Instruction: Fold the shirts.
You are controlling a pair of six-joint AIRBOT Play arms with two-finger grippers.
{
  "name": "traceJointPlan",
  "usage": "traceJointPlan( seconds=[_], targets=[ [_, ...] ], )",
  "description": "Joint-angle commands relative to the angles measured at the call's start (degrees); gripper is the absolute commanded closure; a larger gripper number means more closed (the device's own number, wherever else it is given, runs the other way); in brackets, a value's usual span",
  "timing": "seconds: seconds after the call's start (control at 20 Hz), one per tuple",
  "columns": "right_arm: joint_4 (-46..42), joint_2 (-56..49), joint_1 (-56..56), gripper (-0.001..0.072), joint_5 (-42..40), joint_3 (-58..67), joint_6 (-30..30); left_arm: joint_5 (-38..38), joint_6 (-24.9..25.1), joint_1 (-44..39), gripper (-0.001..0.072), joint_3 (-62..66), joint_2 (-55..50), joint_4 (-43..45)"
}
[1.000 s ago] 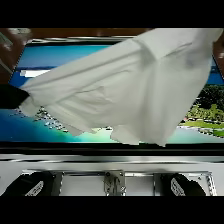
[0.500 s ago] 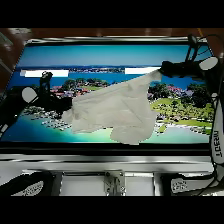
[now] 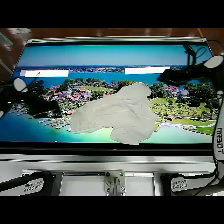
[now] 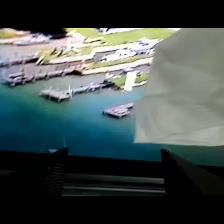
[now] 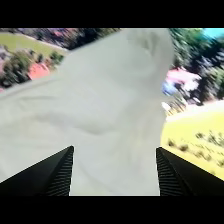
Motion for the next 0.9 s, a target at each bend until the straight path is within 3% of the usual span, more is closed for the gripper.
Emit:
traceJointPlan(
  seconds=[0.0,0.1,0.3,0.55,0.85],
  targets=[
    [-5.2,2.0,-8.9,0.0102,15.3,-2.2,2.7,-4.9,2.8,6.7,-0.0010,-6.3,6.4,0.3],
    [0.0,2.1,-13.5,0.0100,17.6,-8.6,2.4,-0.3,2.9,8.4,-0.0010,-17.0,10.9,-4.9],
    [5.6,2.1,-15.6,0.0084,18.5,-22.7,-0.6,10.9,8.6,8.5,-0.0009,-32.9,13.7,-17.6],
    [10.1,2.0,-15.2,0.0084,13.6,-26.8,-2.7,23.5,9.6,8.5,-0.0007,-36.9,12.3,-26.8],
    [10.1,2.0,-15.2,0.0084,11.7,-26.8,-2.3,30.7,18.0,5.4,0.0014,-36.8,5.4,-40.0]
  ],
)
